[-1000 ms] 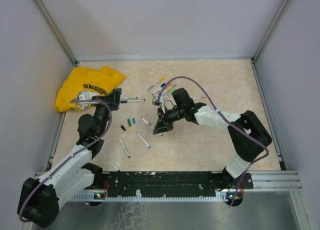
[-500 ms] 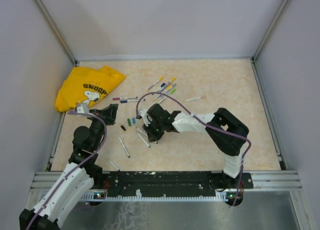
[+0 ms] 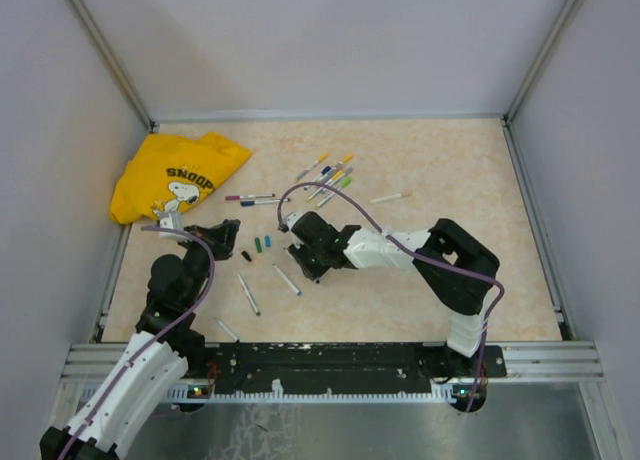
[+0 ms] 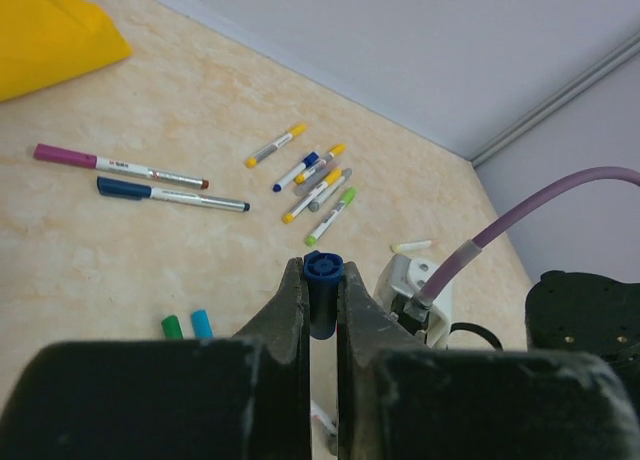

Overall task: Open the pen caps
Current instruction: Place the pen at the center of the board.

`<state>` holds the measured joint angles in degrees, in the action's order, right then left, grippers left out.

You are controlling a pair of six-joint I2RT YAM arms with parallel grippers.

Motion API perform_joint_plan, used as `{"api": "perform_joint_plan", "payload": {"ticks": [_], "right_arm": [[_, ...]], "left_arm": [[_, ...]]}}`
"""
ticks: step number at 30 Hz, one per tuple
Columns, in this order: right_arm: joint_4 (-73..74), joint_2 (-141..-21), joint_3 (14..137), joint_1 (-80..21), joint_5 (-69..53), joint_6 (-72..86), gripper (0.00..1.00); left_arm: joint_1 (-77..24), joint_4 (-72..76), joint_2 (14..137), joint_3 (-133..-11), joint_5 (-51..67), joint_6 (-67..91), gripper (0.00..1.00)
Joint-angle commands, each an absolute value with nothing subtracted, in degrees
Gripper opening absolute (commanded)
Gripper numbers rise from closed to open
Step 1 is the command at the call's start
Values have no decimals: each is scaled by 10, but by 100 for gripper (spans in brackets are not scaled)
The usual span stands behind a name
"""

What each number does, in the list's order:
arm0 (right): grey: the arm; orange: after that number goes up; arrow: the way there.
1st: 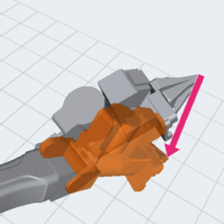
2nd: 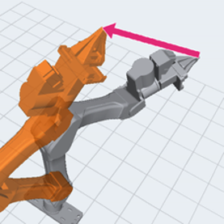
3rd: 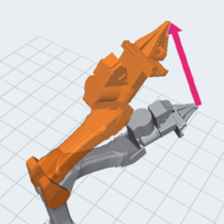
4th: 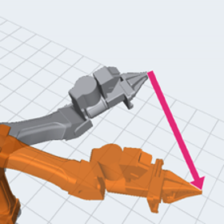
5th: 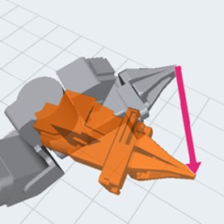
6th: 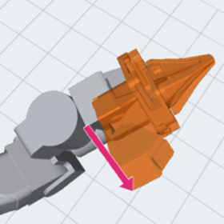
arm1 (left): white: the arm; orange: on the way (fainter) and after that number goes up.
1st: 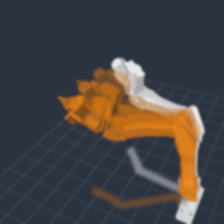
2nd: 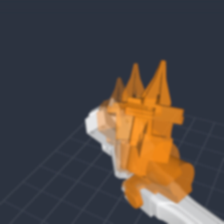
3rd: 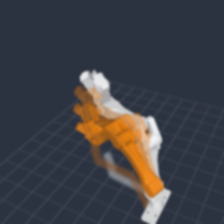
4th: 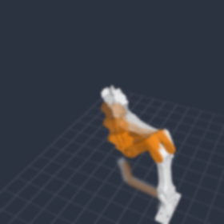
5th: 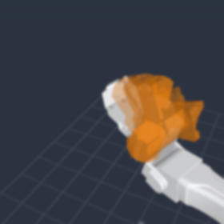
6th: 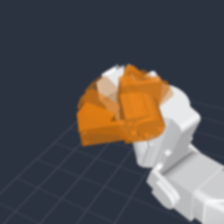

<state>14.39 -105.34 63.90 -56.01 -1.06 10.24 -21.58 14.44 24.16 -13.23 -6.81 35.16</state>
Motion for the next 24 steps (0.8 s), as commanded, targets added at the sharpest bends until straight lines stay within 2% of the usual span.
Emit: {"api": "perform_joint_plan", "payload": {"ticks": [1,6,11,16,21,24], "right_arm": [[154,-1016,608,-558,31,99,30],[127,-1002,599,-558,38,92,42],[131,-985,621,-558,38,72,48],[130,-952,621,-555,36,33,61],[147,-903,624,-533,-33,-27,69],[162,-877,620,-497,-127,-70,69]], "left_arm": [[-213,150,247,-112,-42,371,0],[-213,163,264,-109,-17,381,0],[-214,171,273,-105,15,397,0],[-214,200,292,-90,46,421,0],[-214,234,324,-88,85,436,0],[-215,251,352,-93,113,441,0]]}}
